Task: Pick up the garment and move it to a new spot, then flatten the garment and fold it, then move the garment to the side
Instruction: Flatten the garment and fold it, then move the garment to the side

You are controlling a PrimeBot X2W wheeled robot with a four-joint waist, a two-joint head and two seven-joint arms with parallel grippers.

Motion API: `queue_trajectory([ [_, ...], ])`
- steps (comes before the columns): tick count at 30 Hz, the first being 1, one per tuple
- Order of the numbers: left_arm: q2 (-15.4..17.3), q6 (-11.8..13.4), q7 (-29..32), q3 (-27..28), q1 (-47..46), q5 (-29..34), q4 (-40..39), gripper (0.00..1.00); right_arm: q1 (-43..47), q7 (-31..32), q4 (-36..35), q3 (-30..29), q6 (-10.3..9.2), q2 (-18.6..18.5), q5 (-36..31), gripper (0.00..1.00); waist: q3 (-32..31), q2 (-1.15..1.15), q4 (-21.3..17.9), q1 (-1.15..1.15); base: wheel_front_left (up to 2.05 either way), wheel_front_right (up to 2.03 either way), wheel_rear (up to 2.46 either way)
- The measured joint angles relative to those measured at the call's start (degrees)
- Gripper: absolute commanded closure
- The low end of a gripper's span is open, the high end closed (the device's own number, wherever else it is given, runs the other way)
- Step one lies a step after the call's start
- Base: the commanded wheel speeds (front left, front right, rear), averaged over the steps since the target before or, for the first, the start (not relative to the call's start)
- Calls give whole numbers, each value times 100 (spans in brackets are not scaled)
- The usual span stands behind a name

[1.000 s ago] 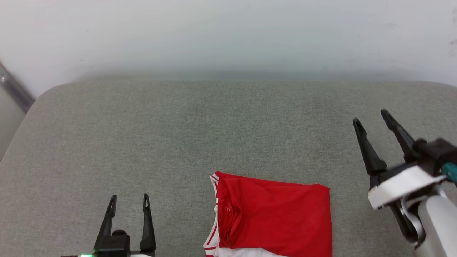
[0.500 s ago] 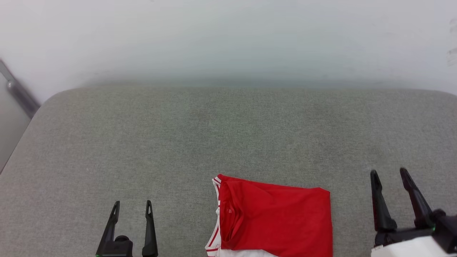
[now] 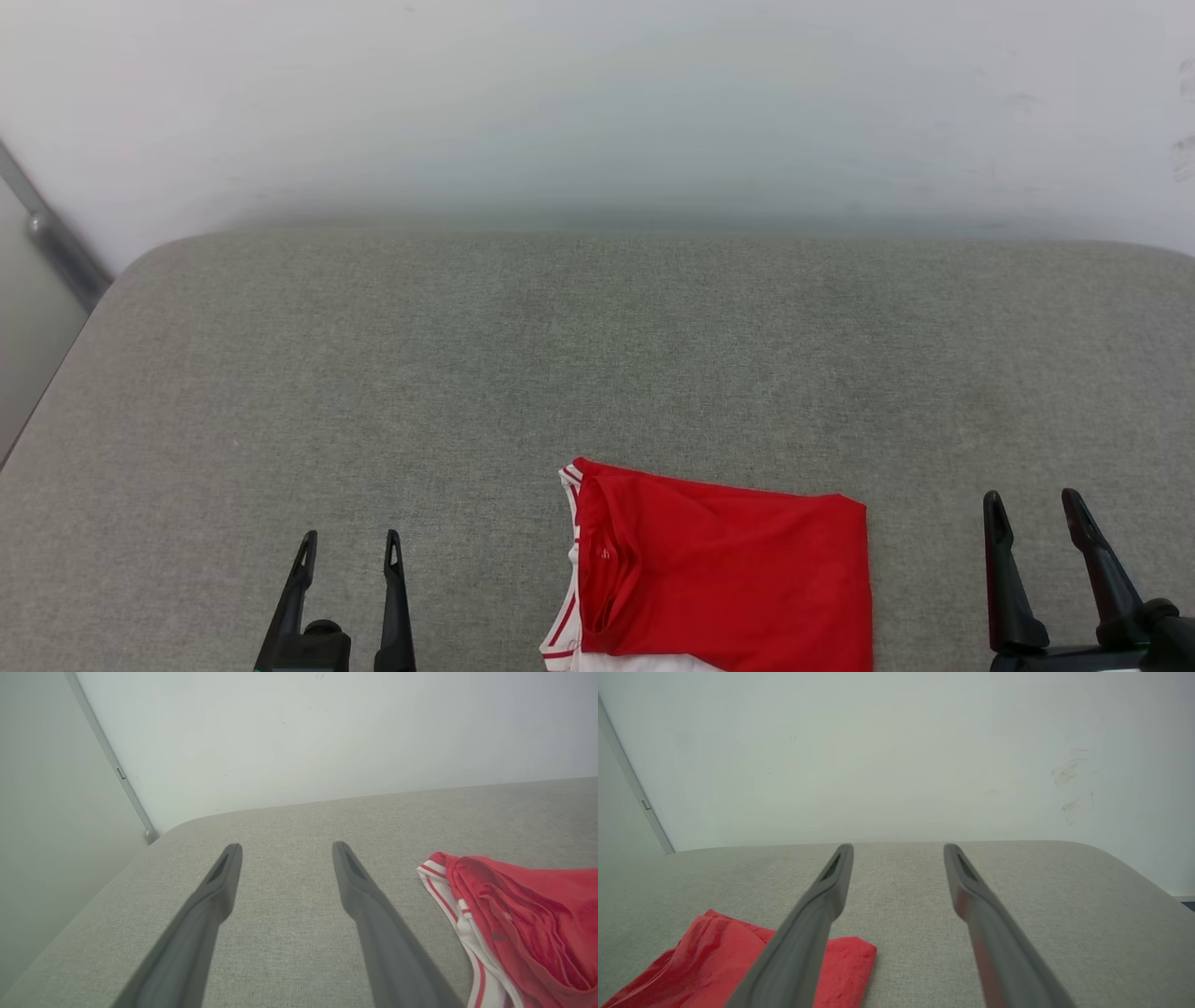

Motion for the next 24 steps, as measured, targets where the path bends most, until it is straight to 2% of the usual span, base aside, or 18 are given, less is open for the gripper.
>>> queue_trajectory([
  [5,-2,2,0,1,0,-5,4,0,-79,0,8,-99,0,14,-53,0,-4,0,4,0,0,0,0],
  [10,-12,1,0,8,-2,-14,2,0,-705,0,-52,-238,0,-3,-101,0,36,0,-6,0,0,0,0],
  [15,-29,-9,0,-8,-26,-14,10,0,-1358,90,377,185,0,-604,-155,0,88,0,13,0,0,0,0],
  [19,-51,-19,0,-22,-63,-14,14,0,-1919,1066,749,670,0,-1120,146,0,157,0,37,0,0,0,0],
  [24,-82,-15,0,-25,-102,-14,10,0,-2300,2885,982,1365,1,-1686,1252,0,249,0,61,0,0,0,0],
])
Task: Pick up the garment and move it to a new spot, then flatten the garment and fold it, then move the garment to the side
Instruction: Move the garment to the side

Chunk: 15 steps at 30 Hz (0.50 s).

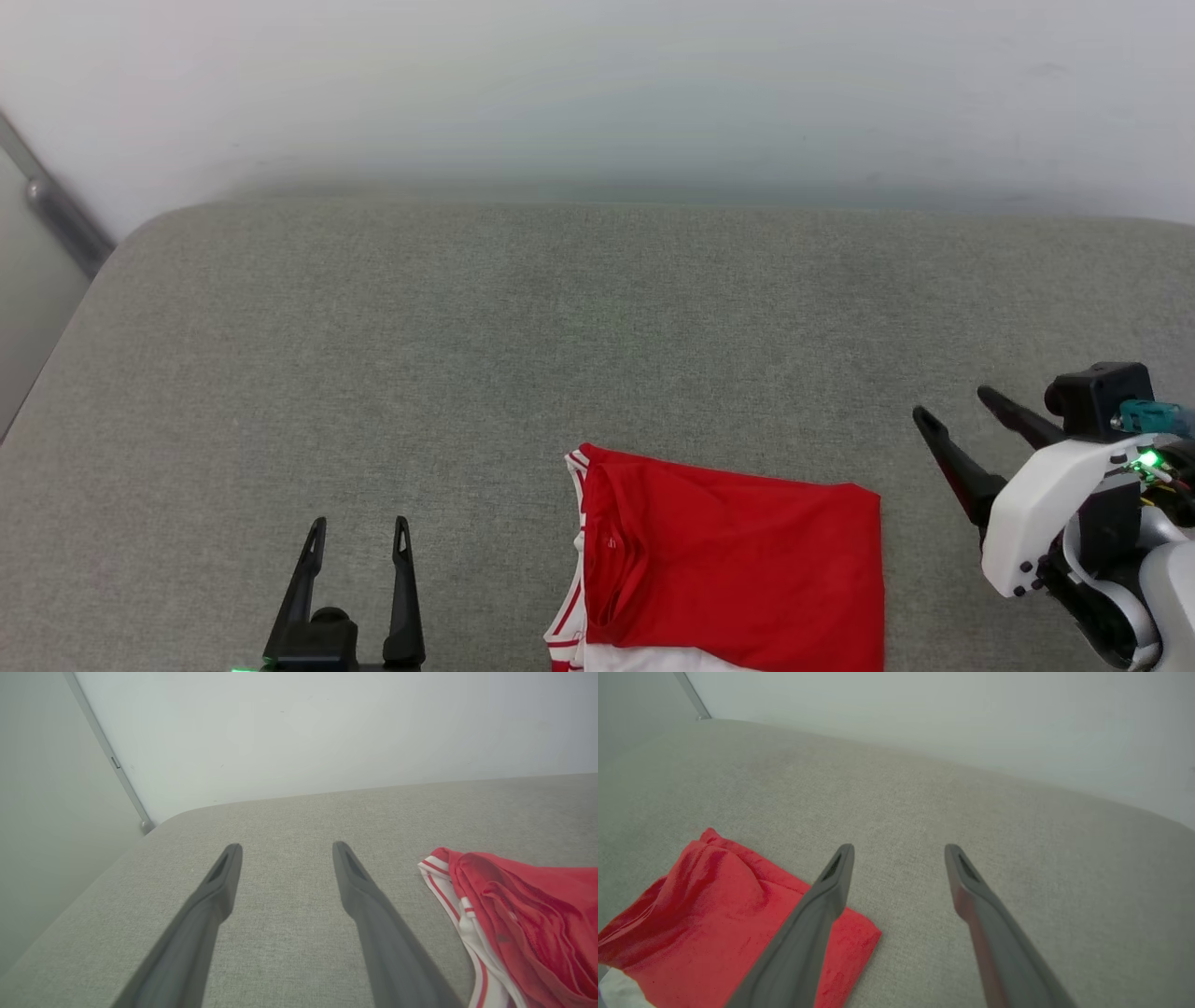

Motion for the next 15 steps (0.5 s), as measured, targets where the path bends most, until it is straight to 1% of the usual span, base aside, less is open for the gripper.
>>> queue_trajectory([
  [4,-23,1,0,-7,-41,0,-5,0,-50,1493,98,305,-1,-477,1133,0,82,0,17,0,0,0,0],
  [6,-33,2,0,-10,-67,0,-10,0,-41,2203,131,368,-1,-630,1724,0,133,0,24,0,0,0,0],
  [9,-47,-3,0,-31,-154,0,-24,0,40,3022,155,374,-1,-757,2472,0,226,0,44,0,0,0,0],
  [13,-60,-32,0,-54,-270,0,-33,0,138,3596,234,308,-1,-775,3063,0,365,0,97,0,0,0,0],
  [15,-66,-36,0,-58,-316,0,-42,0,155,3777,303,281,-1,-664,3262,0,444,0,134,0,0,0,0],
])
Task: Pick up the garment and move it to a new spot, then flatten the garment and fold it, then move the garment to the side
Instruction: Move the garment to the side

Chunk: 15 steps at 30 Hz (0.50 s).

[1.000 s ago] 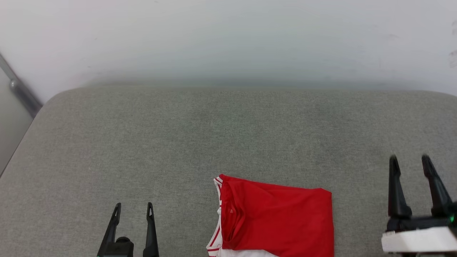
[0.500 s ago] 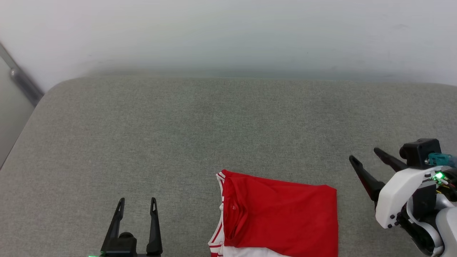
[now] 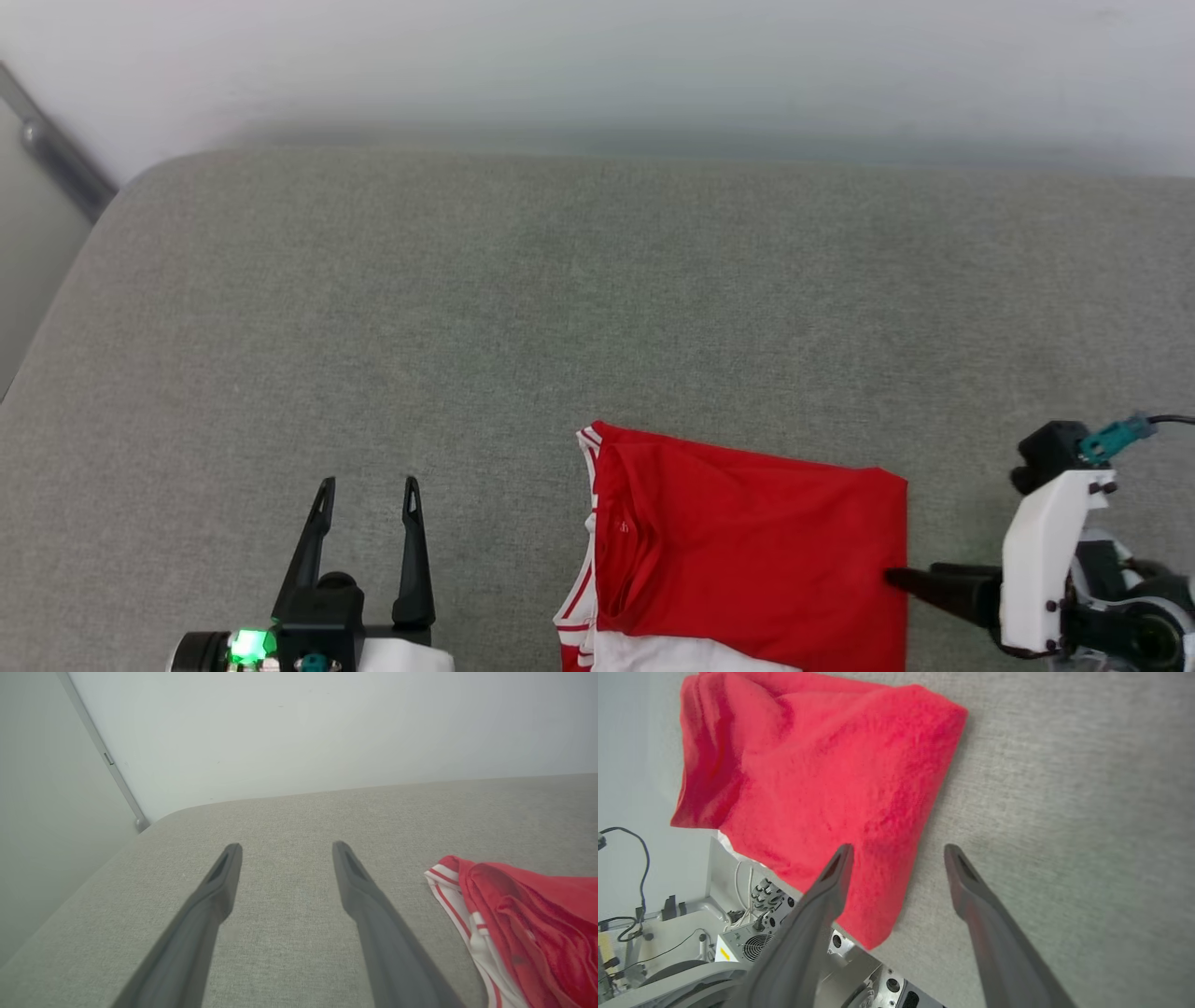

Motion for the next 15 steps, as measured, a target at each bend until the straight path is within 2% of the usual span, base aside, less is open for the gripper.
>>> queue_trajectory([
  [8,-9,-48,0,14,-248,0,-24,0,-148,213,449,129,0,515,203,0,354,0,162,0,0,0,0],
  [15,-45,-73,0,0,-438,-4,-21,0,-387,111,791,289,7,704,126,0,612,0,340,0,0,0,0],
])
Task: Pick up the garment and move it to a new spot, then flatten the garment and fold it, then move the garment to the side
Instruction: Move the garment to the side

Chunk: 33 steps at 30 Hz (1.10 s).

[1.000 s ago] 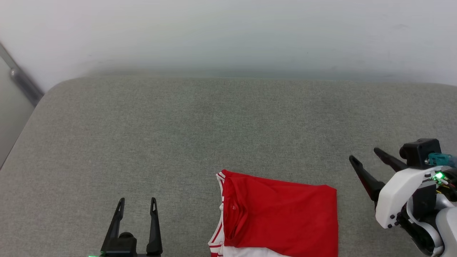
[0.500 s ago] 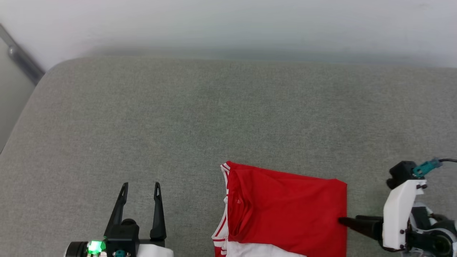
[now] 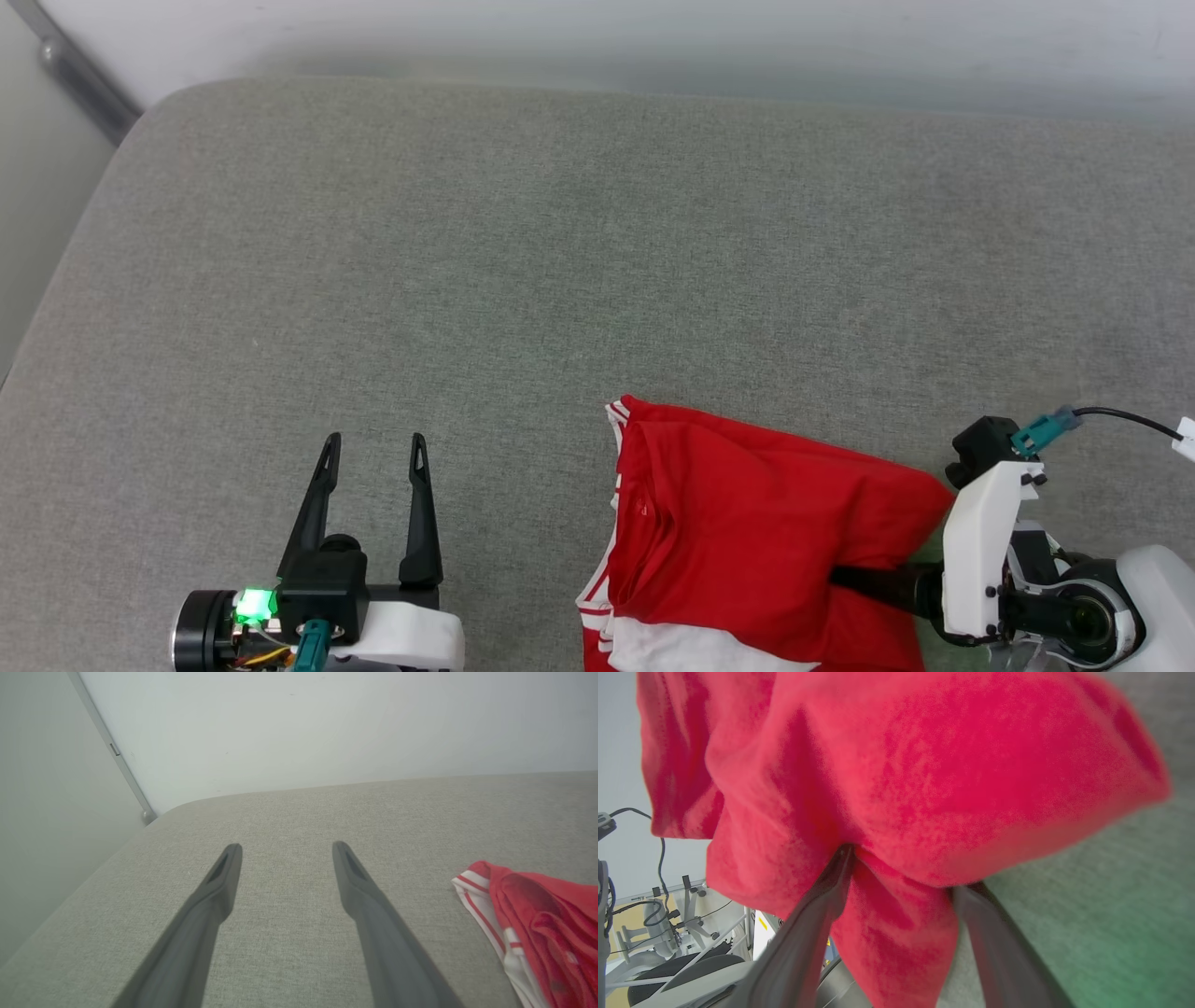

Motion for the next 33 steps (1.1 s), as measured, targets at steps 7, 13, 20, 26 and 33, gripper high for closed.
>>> queue_trajectory([
  [7,-20,9,0,19,-4,-15,29,0,-107,-236,146,271,7,-89,-155,100,-15,0,37,0,0,0,0],
  [13,-21,25,0,66,81,-13,43,0,-179,-561,-115,664,-3,-290,-297,100,-202,0,-51,0,0,0,0],
  [20,-23,33,0,104,263,-13,-3,0,-549,-808,-746,1048,-5,-848,-403,100,-415,0,-347,1,0,0,0],
  [26,-37,98,0,236,285,-43,-118,0,-797,-793,-1357,1118,-7,-1574,-428,100,-440,0,-767,1,0,0,0],
  [33,-14,21,0,356,153,-52,-324,0,-1037,-856,-1684,890,-5,-2253,-654,100,-217,0,-1352,1,0,0,0],
])
